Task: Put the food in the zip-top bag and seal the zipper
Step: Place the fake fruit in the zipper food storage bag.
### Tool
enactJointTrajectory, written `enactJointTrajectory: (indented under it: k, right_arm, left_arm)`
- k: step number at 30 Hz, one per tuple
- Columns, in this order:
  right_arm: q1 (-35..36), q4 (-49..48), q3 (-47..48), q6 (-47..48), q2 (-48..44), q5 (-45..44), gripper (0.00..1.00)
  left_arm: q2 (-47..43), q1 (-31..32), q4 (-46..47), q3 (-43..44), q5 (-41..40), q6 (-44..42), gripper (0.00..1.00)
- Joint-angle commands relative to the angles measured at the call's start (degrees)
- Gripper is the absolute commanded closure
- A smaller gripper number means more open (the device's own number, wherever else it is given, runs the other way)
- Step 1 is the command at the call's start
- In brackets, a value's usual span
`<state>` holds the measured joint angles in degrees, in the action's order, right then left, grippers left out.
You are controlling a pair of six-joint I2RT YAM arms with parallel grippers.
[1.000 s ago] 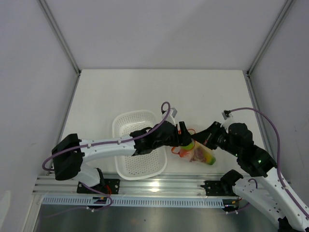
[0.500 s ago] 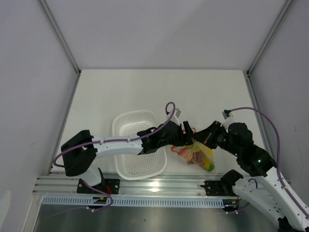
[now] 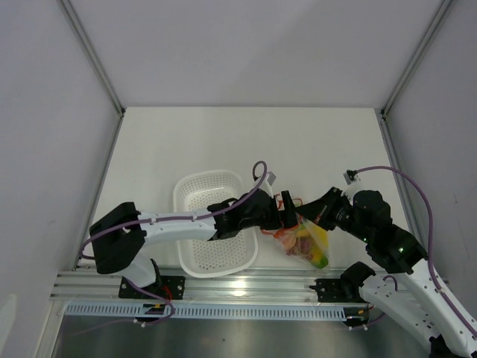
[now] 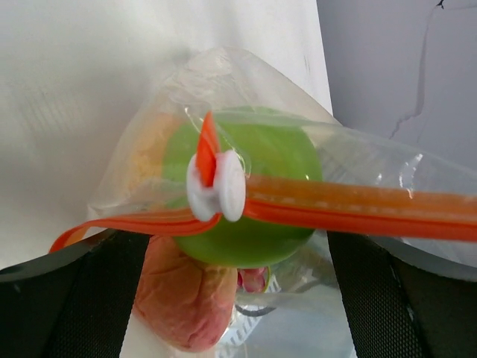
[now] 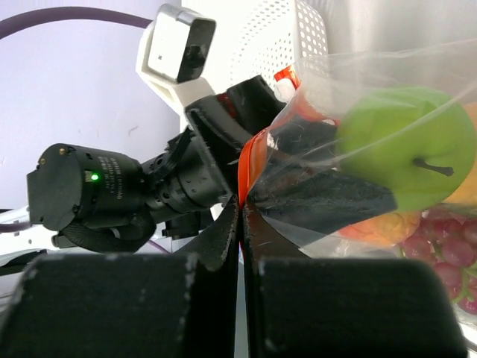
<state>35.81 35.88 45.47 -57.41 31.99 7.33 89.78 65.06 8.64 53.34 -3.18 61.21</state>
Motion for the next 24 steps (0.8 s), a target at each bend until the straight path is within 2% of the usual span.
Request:
enactJointTrajectory:
  k: [1,9,17,24]
  right_arm:
    - [-0.1,-2.1,-0.2,-0.7,-1.1,-0.5,1.0]
    - [-0.1,-0.5,-0.5,-0.1,-2.1,-0.7,1.0]
    - [-0.1,0.6,-0.4,1.2,-3.0,0.0,1.0]
    - [-0.1,1.1,0.4,3.4,-3.4,1.5,1.0]
  left_arm:
    - [-5.0,-0.1,-0.9,-1.0,0.1,-2.2,0.0]
    - [-11.9,-0.1,-2.9,-2.8,-0.2,-4.8,0.01]
    - [-19.9,-0.1,-10.8,-6.4,-5.9,-6.6,0.0]
    - [-19.8,-0.1,-12.9,-8.8,-5.9,-9.3,0.03]
